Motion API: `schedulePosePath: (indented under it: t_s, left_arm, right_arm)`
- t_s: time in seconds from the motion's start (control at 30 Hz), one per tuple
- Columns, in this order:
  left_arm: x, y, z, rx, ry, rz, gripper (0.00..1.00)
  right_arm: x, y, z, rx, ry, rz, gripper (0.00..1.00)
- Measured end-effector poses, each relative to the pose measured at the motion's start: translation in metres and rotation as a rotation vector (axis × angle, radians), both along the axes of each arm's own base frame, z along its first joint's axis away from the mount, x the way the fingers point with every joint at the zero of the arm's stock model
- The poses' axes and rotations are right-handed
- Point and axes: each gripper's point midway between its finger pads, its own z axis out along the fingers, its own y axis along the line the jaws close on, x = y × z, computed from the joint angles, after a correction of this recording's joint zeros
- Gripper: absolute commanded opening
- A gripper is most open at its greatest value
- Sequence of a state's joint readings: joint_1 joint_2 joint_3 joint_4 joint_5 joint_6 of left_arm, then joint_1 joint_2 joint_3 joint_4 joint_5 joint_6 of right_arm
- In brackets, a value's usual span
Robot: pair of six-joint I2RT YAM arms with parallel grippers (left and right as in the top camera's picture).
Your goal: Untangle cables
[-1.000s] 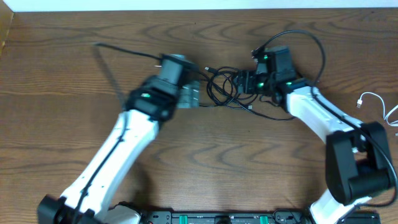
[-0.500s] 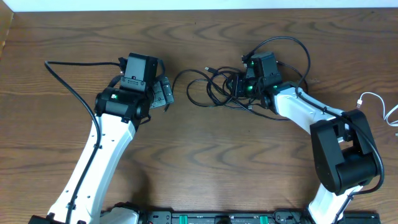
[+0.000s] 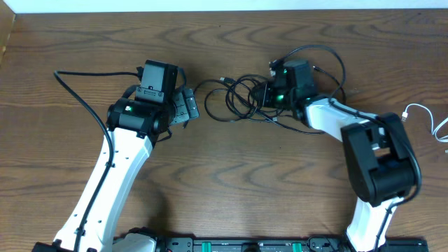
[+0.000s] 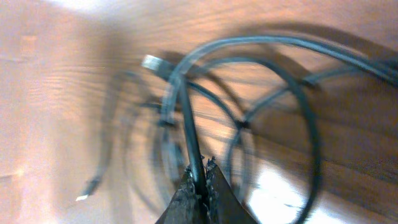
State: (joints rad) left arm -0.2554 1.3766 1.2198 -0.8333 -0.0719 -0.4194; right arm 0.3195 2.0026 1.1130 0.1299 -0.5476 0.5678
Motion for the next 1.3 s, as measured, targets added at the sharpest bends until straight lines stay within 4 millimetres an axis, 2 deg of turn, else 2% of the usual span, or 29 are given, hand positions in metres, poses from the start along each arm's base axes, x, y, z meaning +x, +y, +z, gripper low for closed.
schedulePosePath:
  t_s: [0.03, 0.1, 0.13, 0.27, 0.37, 0.47, 0.77, 1.03, 1.2, 1.3]
  left_arm:
    - [0.000, -0.002, 0.000, -0.009, 0.002, -0.005, 0.98]
    - [-0.001, -0.007, 0.000, -0.036, 0.008, -0.020, 0.98]
    - [0.000, -0.009, 0.000, -0.043, 0.005, -0.023, 0.98]
    - [0.005, -0.021, 0.004, -0.105, -0.020, -0.055, 0.99]
    - [0.012, -0.035, 0.010, -0.172, -0.052, -0.092, 0.98]
    - [0.018, -0.050, 0.017, -0.241, -0.082, -0.136, 0.98]
    - [0.024, -0.084, 0.030, -0.414, -0.110, -0.243, 0.98]
    - [0.028, -0.100, 0.014, -0.508, -0.032, -0.198, 0.98]
    - [0.038, -0.129, 0.002, -0.545, -0.026, -0.230, 0.98]
    - [0.040, -0.150, 0.002, -0.560, -0.046, -0.280, 0.98]
  right_arm:
    - [0.001, -0.002, 0.013, 0.028, -0.018, 0.010, 0.01]
    - [0.003, -0.009, 0.066, 0.110, -0.099, 0.037, 0.01]
    - [0.002, -0.012, 0.086, 0.134, -0.131, 0.046, 0.01]
    - [-0.016, -0.021, 0.174, 0.201, -0.296, 0.099, 0.01]
    - [-0.037, -0.020, 0.221, 0.230, -0.402, 0.147, 0.01]
    - [-0.051, -0.020, 0.248, 0.247, -0.465, 0.175, 0.01]
    - [-0.056, -0.019, 0.244, 0.255, -0.420, 0.178, 0.01]
    - [-0.056, -0.019, 0.245, 0.264, -0.415, 0.174, 0.01]
    - [-0.056, -0.019, 0.245, 0.267, -0.410, 0.172, 0.01]
    - [-0.056, -0.019, 0.245, 0.268, -0.407, 0.170, 0.01]
